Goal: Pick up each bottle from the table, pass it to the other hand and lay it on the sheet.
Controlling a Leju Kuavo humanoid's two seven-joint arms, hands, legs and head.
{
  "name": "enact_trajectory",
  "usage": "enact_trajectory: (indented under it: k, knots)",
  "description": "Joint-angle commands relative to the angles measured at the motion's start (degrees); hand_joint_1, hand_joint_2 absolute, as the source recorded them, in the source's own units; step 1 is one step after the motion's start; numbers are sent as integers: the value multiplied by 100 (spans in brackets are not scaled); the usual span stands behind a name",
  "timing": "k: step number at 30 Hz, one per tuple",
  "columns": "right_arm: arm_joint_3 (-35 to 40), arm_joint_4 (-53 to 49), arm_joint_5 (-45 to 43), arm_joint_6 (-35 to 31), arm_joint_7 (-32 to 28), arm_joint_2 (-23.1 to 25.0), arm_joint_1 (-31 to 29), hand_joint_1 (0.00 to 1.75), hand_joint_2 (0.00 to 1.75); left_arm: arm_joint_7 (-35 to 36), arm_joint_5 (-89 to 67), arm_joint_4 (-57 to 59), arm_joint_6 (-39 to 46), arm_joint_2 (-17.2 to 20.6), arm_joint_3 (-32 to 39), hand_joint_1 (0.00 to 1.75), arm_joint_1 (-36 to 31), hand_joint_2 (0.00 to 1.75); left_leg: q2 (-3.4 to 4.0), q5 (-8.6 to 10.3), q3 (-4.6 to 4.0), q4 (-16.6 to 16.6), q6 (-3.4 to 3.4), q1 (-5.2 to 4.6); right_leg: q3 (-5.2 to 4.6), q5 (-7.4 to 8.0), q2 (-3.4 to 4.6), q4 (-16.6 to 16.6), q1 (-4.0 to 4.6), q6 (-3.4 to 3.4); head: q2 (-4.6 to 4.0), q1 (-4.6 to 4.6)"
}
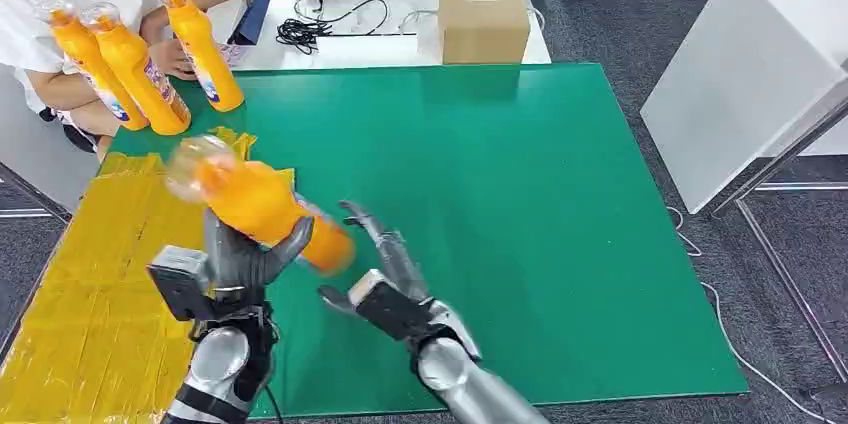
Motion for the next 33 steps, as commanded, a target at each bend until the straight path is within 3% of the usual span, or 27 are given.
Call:
enact_trajectory:
  k: [1, 3, 8, 23, 33]
  knots:
    - [-1327, -3145, -448, 604, -175, -991, 1305, 0, 175, 366, -1613, 467, -85, 499, 890, 175, -321, 175, -14, -8, 21, -1, -4, -2, 28, -14, -18, 0, -2, 2, 0, -11]
    - [-1454, -3272, -563, 682, -228, -1041, 1378, 0, 175, 518, -2111, 596, 58, 551, 941, 175, -361, 175, -37, -4, 22, -5, -2, -4, 34, -14, -39, -8, -4, 2, 0, -5]
    - [-1747, -3397, -809, 807, -236, -1107, 1468, 0, 175, 930, -3462, 929, 403, 652, 1032, 175, -404, 175, 1, -8, 27, -5, -2, -3, 29, -8, -4, -7, -6, 3, 0, -9]
    - [-1838, -3276, -1037, 1010, -188, -1141, 1494, 0, 175, 1082, -3793, 1896, -4, 879, 610, 175, -637, 175, 5, -6, 28, -7, -2, -2, 30, -7, -7, -10, -5, 2, 0, -9]
    - [-1761, -2924, -1087, 1179, -190, -1095, 1267, 0, 175, 1848, -5141, 3751, 194, 1155, 412, 175, -1366, 175, 11, 0, 19, -8, -1, -3, 19, 0, 0, -8, -5, 0, 0, -9]
